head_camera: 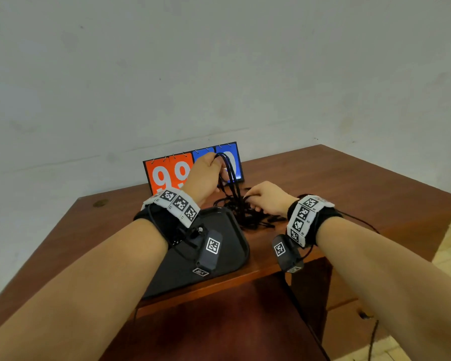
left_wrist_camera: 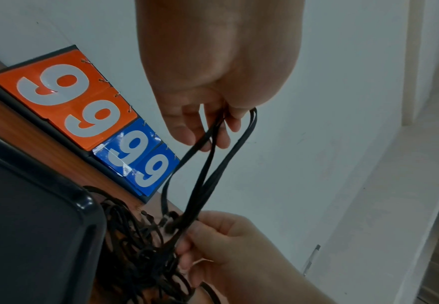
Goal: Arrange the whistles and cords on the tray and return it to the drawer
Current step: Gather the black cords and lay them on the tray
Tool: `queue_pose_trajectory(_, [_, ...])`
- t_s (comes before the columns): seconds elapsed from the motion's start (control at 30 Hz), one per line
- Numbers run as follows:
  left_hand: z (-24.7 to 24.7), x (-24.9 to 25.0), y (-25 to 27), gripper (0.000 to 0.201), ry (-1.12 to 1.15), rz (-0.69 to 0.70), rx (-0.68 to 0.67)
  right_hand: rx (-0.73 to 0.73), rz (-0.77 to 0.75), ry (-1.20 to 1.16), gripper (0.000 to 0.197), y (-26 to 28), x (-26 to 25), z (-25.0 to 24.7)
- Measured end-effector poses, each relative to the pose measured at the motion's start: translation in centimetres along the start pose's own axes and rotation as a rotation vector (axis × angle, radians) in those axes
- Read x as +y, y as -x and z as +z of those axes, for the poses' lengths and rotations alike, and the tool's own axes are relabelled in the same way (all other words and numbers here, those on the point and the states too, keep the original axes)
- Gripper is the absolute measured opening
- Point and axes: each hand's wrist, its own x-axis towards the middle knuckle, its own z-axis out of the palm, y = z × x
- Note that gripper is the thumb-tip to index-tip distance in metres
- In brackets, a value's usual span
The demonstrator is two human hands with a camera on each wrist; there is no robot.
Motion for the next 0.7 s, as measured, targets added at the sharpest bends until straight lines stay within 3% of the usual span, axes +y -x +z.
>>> queue_pose_trajectory(0.23, [-0.6,-2.6,0.0,0.026,0.010,-0.107,0.036,0.253,0.277,-0.200,0.020,-0.1,3.3,-1.5])
queue_pose_trajectory(0.37, [-0.7,-2.5,0.3,0.025,0.012,-0.139,0.018,0.236,0.377,-0.141,0.031,0.3,4.3,-1.7])
queue_pose_trajectory(0.5, [-0.7,-2.2,0.6,0.025,-0.009,-0.140,-0.015,0.227,0.295,-0.088,0.044,0.7,2.8,-1.5])
queue_pose_trajectory(0.6, [-0.6,-1.8,0.8,0.025,-0.029,-0.125,-0.030,0.223,0.147,-0.167,0.046,1.0,0.2,-1.3])
queue_pose_trajectory(0.7, [-0.5,-1.3,1.4,0.025,-0.061,-0.096,-0.043,0.124,0.001,-0.297,0.046,1.6,-3.2,-0.9])
